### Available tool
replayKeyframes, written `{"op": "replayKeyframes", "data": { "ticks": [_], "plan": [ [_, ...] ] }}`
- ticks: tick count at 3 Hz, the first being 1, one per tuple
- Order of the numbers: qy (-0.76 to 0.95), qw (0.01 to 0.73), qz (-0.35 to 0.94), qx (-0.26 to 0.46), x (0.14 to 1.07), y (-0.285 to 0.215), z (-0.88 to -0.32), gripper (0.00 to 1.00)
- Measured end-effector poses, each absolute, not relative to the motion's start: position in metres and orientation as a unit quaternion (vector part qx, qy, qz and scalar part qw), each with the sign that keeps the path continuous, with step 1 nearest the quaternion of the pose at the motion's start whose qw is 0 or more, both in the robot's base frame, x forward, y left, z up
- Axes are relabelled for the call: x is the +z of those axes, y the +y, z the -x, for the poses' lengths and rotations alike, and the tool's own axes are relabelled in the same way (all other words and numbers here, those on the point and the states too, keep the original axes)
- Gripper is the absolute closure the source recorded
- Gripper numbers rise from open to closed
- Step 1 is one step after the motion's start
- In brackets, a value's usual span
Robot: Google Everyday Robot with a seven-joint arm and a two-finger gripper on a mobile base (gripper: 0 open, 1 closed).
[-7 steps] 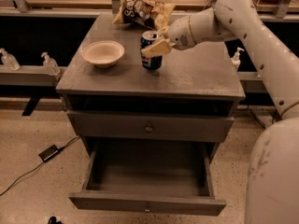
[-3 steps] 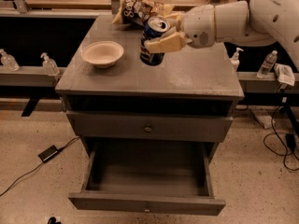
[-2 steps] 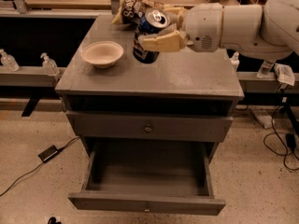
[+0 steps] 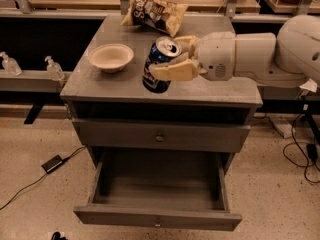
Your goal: Place pepsi can into middle drawer
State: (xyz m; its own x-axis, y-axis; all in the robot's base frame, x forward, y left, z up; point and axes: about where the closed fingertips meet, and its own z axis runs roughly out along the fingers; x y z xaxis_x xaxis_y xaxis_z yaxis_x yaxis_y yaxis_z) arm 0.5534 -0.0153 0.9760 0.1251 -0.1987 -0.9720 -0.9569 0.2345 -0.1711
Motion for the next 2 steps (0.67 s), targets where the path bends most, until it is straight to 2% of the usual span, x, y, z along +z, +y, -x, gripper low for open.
{"op": "replayKeyframes", "data": {
  "ticks": [1,2],
  "plan": [
    [0.565,0.553,0.455,0.409,0.913,-0.020,-0.544,1.00],
    [0.560,0.546,0.419,0.461,0.832,-0.032,-0.496,1.00]
  ]
}}
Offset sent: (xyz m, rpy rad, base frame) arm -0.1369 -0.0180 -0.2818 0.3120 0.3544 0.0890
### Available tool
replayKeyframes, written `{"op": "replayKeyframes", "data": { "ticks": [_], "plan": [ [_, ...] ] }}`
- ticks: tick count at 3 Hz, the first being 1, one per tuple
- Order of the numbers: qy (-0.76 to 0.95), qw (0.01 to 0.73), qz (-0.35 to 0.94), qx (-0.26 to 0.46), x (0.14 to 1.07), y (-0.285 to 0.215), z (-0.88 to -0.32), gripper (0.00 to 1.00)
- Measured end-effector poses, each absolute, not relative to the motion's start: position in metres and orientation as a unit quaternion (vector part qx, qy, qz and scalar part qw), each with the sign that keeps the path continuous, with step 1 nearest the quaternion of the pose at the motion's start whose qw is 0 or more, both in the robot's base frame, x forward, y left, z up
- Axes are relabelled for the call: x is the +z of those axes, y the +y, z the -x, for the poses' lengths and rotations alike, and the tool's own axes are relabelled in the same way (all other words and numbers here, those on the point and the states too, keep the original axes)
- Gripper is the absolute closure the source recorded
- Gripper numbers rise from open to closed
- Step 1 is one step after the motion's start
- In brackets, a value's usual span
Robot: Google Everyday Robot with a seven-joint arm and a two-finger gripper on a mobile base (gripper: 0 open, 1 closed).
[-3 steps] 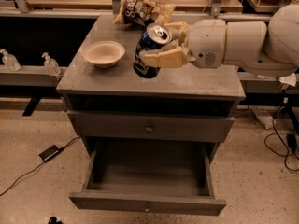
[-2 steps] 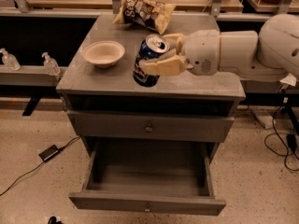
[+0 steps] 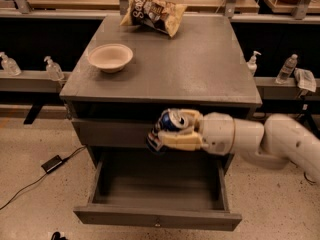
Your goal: Place pepsi can into middle drawer
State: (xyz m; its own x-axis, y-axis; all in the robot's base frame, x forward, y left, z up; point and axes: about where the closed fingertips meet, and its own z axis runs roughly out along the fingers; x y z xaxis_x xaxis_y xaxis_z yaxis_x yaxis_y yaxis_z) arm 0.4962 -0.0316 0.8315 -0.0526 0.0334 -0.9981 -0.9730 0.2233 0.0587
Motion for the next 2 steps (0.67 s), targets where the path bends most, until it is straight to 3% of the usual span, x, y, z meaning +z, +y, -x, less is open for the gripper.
{"op": "replayKeyframes", "data": {
  "ticks": [1,2],
  "plan": [
    [0.582,0.527,0.383,0.487,0.750,-0.047,-0.450,1.00],
    [0.585,0.520,0.377,0.495,0.736,-0.047,-0.439,1.00]
  ]
}}
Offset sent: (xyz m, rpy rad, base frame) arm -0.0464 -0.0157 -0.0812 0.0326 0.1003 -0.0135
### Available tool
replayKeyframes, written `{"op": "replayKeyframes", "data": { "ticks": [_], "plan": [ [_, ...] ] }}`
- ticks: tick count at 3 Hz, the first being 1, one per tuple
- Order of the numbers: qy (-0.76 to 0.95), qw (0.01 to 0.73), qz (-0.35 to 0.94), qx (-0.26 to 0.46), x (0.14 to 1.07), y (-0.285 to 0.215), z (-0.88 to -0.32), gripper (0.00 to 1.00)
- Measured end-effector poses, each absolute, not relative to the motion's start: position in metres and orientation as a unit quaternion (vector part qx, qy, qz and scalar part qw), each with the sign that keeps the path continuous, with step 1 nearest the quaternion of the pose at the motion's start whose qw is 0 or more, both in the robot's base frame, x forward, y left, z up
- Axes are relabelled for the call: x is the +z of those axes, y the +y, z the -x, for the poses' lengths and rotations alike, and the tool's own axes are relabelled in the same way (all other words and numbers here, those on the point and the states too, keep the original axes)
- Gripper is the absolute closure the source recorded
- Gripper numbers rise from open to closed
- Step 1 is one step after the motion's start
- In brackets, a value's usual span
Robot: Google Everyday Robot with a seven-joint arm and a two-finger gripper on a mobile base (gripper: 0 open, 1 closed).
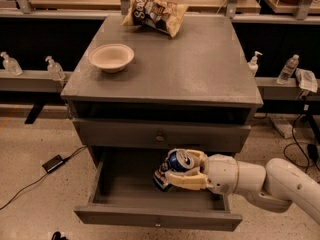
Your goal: Place pepsi can into middle drawer
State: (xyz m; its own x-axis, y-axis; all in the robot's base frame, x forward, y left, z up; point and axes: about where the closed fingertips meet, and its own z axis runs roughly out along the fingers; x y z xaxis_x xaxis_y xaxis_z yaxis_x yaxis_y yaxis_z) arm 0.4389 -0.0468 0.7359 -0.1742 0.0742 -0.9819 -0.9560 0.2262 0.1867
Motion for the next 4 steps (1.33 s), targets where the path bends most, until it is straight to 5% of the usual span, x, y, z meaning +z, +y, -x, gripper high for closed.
{"op": "replayKeyframes", "data": {
  "ticks": [2,4],
  "plan": [
    [0.605,0.566,0.404,0.389,0.680,-0.094,-0.479,1.00],
    [0.677,0.499,0.396,0.369,0.575,-0.150,-0.530,1.00]
  ]
}}
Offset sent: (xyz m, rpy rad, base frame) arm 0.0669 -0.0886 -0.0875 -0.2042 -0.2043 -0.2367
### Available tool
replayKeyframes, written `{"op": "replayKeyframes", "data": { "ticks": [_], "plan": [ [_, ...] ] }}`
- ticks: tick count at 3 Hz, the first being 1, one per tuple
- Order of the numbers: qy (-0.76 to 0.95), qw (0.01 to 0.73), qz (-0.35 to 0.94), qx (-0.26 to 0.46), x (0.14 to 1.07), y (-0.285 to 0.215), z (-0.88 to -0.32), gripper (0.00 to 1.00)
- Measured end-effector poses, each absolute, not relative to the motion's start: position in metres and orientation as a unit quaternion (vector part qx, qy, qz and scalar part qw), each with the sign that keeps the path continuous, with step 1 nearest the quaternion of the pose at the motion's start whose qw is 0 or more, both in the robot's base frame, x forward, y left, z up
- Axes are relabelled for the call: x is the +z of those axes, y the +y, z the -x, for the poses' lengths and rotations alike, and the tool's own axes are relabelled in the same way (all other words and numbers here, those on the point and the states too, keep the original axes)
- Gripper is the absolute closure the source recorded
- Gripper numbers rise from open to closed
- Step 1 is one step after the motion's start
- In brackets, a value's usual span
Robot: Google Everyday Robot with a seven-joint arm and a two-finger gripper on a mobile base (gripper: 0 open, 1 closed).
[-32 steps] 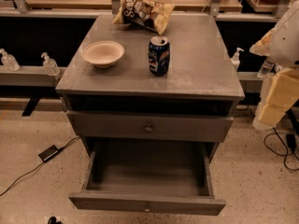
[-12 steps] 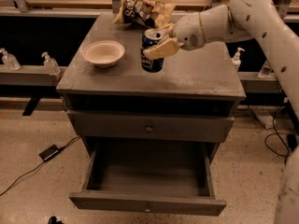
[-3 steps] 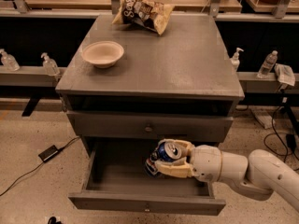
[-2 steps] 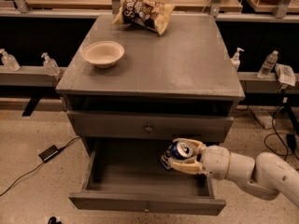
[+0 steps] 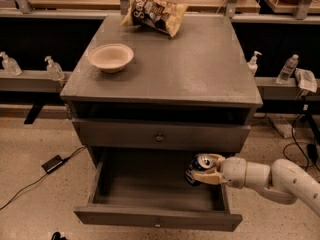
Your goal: Place pepsi can into middle drawer
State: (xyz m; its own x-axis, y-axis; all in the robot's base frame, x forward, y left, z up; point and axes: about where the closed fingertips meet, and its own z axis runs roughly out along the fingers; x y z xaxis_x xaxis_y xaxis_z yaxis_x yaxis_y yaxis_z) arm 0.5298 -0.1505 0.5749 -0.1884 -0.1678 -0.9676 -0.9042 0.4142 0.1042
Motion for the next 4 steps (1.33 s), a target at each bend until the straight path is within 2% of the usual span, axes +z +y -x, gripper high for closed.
{"op": "replayKeyframes", "data": {
  "ticks": [1,2,3,4],
  "plan": [
    [0.715,0.441,0.385,0.383,0.490,-0.166,-0.531,1.00],
    [0.730,0.413,0.388,0.381,0.448,-0.165,-0.531,1.00],
    [0.720,0.430,0.408,0.360,0.430,-0.160,-0.538,0.82],
    [0.691,0.480,0.426,0.333,0.433,-0.157,-0.549,0.59]
  ]
}}
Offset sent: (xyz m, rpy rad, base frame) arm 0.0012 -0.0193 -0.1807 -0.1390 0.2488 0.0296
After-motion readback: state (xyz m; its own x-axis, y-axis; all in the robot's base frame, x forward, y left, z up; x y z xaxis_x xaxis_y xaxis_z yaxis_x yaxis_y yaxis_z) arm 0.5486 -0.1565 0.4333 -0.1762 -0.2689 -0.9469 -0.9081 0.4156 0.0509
